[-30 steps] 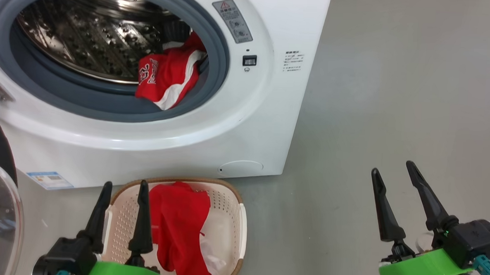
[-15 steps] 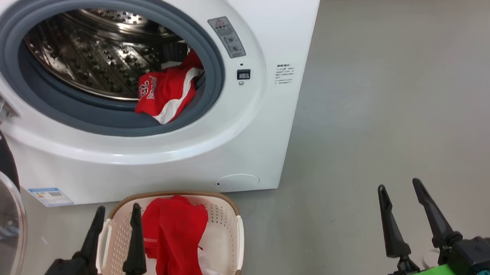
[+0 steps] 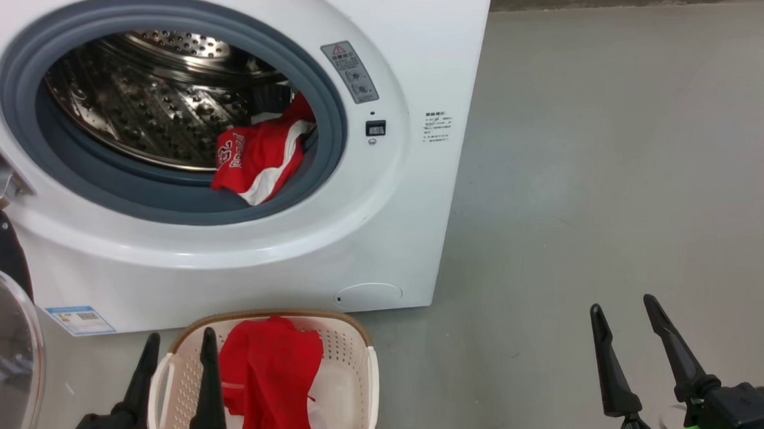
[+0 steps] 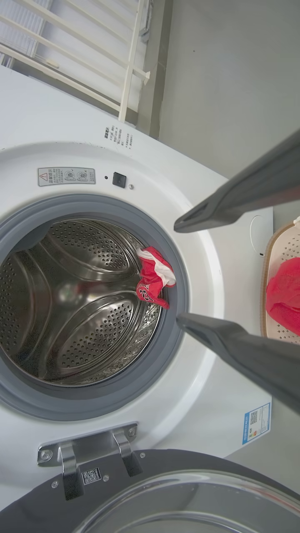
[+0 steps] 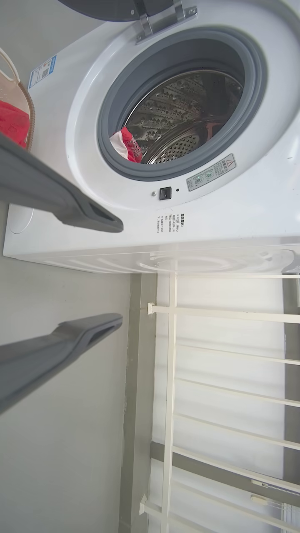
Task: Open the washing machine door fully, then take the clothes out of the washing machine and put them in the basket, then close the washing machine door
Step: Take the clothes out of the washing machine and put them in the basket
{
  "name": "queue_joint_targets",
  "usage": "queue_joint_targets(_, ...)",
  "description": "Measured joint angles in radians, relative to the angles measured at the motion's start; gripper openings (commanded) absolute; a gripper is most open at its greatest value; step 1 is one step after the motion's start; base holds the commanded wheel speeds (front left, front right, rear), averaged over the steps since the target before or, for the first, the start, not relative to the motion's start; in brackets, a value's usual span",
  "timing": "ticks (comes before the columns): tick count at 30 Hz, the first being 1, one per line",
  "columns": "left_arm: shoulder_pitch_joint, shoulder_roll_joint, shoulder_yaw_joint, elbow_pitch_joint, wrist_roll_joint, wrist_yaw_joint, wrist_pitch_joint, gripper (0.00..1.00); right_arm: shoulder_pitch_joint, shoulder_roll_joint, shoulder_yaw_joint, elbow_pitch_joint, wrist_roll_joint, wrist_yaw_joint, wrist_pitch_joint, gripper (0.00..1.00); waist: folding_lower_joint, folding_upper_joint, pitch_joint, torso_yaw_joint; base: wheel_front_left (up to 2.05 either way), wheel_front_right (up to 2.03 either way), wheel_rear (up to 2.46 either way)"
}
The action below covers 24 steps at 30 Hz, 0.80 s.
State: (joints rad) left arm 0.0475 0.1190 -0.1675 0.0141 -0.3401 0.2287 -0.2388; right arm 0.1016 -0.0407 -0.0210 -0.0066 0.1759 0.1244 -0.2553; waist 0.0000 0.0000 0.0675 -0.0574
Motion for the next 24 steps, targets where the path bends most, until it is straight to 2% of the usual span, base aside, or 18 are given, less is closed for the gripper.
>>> queue_joint_targets(13,0.000,0.009,-0.003,-0.005,0.000,0.000,0.000,1.00,-0.001,0.002,0.003,-0.003,0.002,0.000,0.000,1.00,0.0000,0.0000,0.020,-0.001,0.00,0.00,0.00)
queue_joint_targets(24,-0.024,0.011,-0.021,-0.013,-0.002,-0.001,0.001,1.00,-0.004,0.002,0.004,-0.016,0.009,0.000,0.000,1.00,0.0000,0.0000,0.077,-0.004,0.00,0.00,0.00)
